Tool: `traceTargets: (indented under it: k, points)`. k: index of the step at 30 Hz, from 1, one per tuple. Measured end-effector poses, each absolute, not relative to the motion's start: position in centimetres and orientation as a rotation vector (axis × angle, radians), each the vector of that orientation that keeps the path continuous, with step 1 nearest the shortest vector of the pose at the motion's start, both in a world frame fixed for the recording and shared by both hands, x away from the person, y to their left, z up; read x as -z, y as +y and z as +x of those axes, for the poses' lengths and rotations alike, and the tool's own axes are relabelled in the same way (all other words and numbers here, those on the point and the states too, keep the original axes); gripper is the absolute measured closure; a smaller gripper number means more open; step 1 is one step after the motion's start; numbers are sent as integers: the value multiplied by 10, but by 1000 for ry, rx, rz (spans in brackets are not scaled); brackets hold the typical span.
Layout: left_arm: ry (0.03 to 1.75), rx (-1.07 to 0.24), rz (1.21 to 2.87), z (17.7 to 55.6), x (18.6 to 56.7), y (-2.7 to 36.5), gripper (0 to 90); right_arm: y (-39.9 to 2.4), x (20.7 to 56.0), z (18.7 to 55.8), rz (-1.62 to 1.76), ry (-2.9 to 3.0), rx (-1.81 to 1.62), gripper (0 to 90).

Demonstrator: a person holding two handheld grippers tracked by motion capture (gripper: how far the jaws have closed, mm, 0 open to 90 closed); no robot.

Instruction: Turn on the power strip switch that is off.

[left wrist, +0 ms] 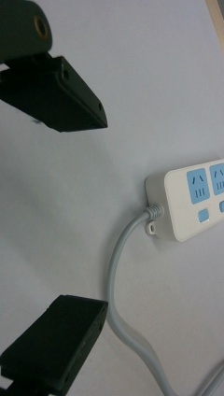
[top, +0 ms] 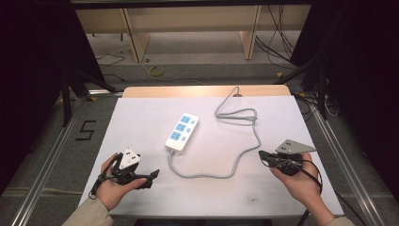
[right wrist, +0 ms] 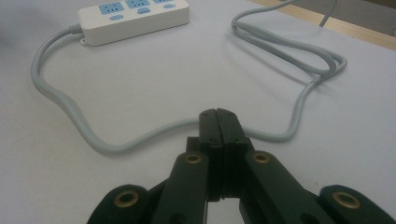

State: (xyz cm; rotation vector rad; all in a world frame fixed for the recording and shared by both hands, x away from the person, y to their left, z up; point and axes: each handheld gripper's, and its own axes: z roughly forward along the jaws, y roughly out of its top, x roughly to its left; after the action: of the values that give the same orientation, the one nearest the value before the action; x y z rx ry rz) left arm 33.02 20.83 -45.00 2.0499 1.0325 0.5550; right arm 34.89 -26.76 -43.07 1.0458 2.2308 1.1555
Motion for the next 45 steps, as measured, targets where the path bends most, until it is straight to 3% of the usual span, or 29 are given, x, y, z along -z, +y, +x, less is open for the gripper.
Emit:
traceTargets:
  k: [45]
  points:
    - [1028,-541,2059,331,451,206,120,-221,419,385,966,2279,-1192,900]
